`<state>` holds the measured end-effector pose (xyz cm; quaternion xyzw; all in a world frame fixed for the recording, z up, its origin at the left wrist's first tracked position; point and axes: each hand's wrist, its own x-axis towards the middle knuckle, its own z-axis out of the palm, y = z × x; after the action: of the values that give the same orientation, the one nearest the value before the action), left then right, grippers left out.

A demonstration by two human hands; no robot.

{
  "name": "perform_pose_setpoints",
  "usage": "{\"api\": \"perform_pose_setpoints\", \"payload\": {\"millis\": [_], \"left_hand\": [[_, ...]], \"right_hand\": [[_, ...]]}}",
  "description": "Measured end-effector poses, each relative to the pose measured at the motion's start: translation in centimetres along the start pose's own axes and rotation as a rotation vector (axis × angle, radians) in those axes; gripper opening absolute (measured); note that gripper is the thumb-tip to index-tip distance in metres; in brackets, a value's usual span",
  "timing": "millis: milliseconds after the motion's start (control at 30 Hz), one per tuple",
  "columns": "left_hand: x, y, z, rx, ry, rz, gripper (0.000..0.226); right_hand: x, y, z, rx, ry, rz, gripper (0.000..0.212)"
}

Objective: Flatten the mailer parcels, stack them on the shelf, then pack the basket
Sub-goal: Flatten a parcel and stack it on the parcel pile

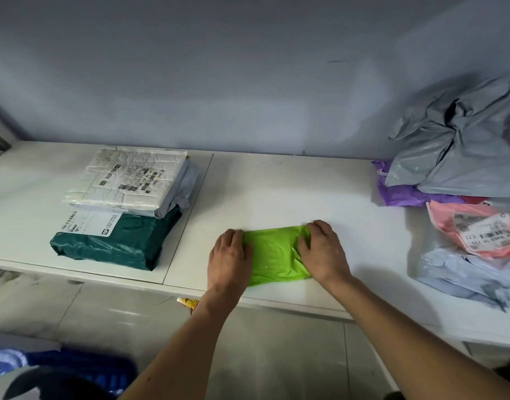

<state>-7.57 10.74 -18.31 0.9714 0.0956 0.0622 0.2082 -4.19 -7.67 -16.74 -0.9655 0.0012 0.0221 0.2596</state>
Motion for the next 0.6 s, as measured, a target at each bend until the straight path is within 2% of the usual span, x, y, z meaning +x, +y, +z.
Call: {"api": "perform_pose_setpoints", "payload": {"millis": [100,200,300,400,467,600], "left_hand": [[-0.3,1.2,-1.3,0.205,0.042,0.005,0.022],[-0.1,2.3,-1.3,0.228,0.036,0.127,0.018],[-0.2,3.2,-1.1,0.086,-0.140,0.189,0.044],[-1.1,3.4,-1.0,0.099,-0.164,0.339,0.075],[-1.3,3.4,-1.2,0.051,-0.156,0.375,0.085],[-0.6,3.3,-1.0,-0.049,-0.151,0.418,0.091]], "right_hand": [[0.1,-1.4,-1.1,0.023,-0.117,0.130,0.049],[0.4,-3.0,-1.5,0.052,-0.238,0.299,0.053],[0.6,-3.4,-1.7,0.241,-0.244,0.390,0.058],[0.8,-3.3,-2.0,0.548,-0.214,0.442,0.064],[1.2,-3.4,-2.3,0.709,-0.185,0.493,0.063],[1.9,-4.2,-3.1,0.964,-0.113,0.539,0.037]]}}
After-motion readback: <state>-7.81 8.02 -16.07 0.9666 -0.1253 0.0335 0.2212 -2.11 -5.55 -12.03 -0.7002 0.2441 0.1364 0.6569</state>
